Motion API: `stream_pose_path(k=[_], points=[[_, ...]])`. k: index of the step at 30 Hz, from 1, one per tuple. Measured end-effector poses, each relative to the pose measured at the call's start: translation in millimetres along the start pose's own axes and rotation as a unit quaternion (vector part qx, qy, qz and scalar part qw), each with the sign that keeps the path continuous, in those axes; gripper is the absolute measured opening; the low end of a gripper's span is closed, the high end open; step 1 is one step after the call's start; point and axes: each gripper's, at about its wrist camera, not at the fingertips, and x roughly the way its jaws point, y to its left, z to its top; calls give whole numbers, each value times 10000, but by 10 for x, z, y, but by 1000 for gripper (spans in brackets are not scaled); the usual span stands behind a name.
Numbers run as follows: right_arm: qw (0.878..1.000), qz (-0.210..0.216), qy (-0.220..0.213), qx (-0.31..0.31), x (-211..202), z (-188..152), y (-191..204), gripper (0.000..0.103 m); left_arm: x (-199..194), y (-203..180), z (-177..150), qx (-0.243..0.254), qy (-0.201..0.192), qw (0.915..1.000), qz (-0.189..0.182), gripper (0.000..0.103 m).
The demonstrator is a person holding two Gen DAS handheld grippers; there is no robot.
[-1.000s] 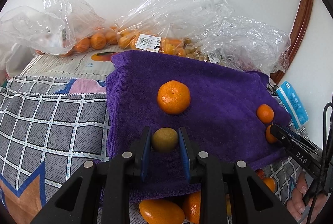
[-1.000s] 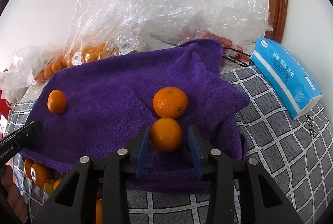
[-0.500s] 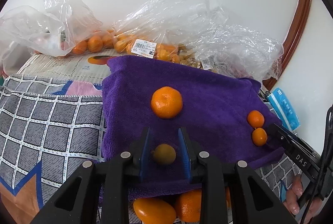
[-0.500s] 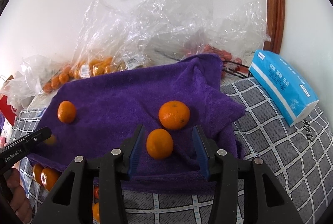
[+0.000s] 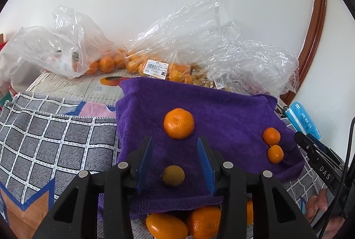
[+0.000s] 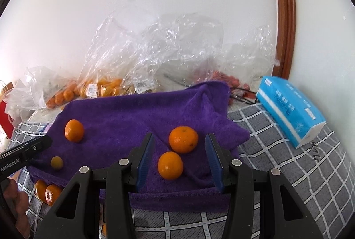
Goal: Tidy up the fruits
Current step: 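Open the right tool to drop its orange on the towel while the left tool releases its fruit, then grasp a large orange in the row with the right tool while the left tool grasps an oval orange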
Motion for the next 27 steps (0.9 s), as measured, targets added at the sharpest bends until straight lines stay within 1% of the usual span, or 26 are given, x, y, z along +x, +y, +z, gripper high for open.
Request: stream_pose_path(k=[3, 6, 8, 13, 15, 18, 21, 24, 27], points=[[10000, -57, 7, 34, 0, 2, -12, 48, 4, 4, 15, -18, 29, 10000, 5, 39], [9997, 70, 162, 151, 22, 7, -33, 49, 9, 19, 21, -88, 132, 9998, -99, 39], [9993, 227, 202, 197, 27, 6, -41, 49, 1, 34, 27, -144, 146, 9997, -128, 39], [9988, 339, 296, 209, 14, 4, -26, 49, -19, 48, 39, -100, 157, 9998, -48, 39], [9984, 396, 364, 183, -7, -4, 1, 49, -15, 47, 36, -89, 160, 9998, 78, 39], [9980, 332, 527, 80, -36, -12, 64, 48, 7, 68, 44, -160, 239, 9996, 80, 39], [9970, 379, 673, 36, -106, -50, 110, 48, 3, 95, 60, -243, 278, 9993, 78, 39], [9948, 623, 798, 83, -207, -141, 145, 48, -31, 128, 63, -356, 229, 9991, 59, 39], [9930, 745, 913, -72, -257, -279, 221, 48, -29, 148, 54, -408, 262, 9988, 32, 39]])
